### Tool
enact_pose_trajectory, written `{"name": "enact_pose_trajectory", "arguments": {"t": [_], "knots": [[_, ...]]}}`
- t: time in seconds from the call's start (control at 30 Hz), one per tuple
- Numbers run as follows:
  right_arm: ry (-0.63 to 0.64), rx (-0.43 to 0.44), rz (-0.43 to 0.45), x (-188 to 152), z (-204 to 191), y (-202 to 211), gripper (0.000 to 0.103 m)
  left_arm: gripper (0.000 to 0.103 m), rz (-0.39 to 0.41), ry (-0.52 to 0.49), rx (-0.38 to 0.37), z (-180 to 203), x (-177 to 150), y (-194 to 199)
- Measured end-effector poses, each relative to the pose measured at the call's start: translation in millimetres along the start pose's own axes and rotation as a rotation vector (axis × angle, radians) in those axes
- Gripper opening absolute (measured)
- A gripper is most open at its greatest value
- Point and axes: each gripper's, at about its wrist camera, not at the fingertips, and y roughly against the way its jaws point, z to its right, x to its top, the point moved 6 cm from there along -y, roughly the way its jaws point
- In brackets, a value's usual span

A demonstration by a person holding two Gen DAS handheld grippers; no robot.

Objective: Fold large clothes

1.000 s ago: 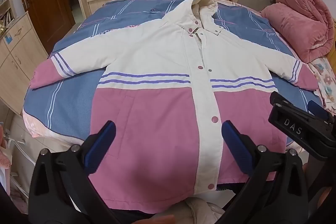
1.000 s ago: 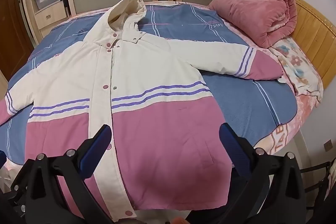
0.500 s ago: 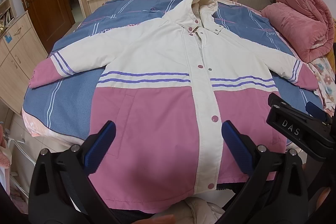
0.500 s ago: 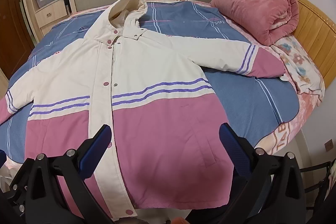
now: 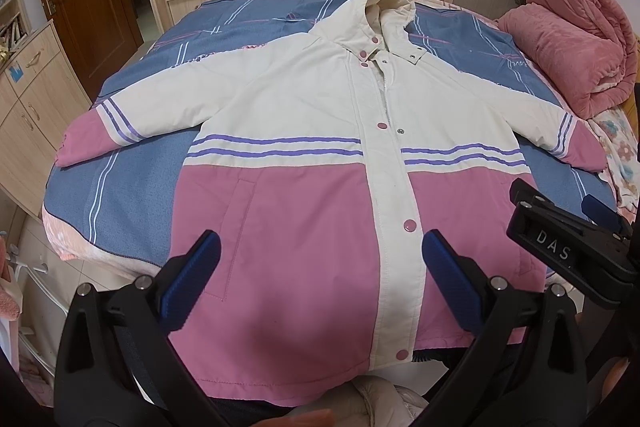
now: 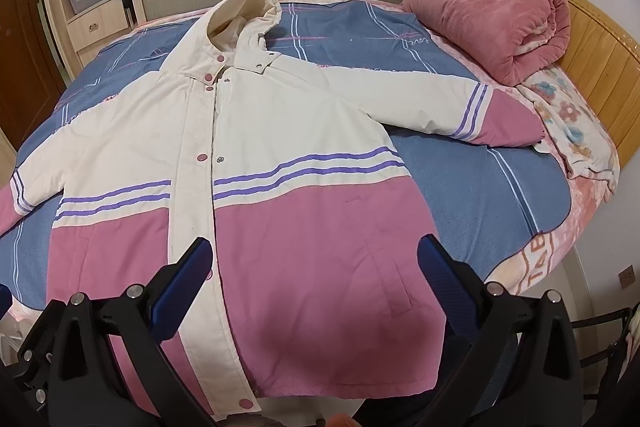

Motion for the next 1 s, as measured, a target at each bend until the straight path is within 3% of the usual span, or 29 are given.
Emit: {"name": "enact_pose_trajectory", "arguments": {"t": [1.0], "knots": [[0.005, 0.003, -0.011, -0.9, -1.1, -4.1, 0.102, 0.101, -0.004, 0.0, -0.001, -0.1, 0.1, -0.5]]}}
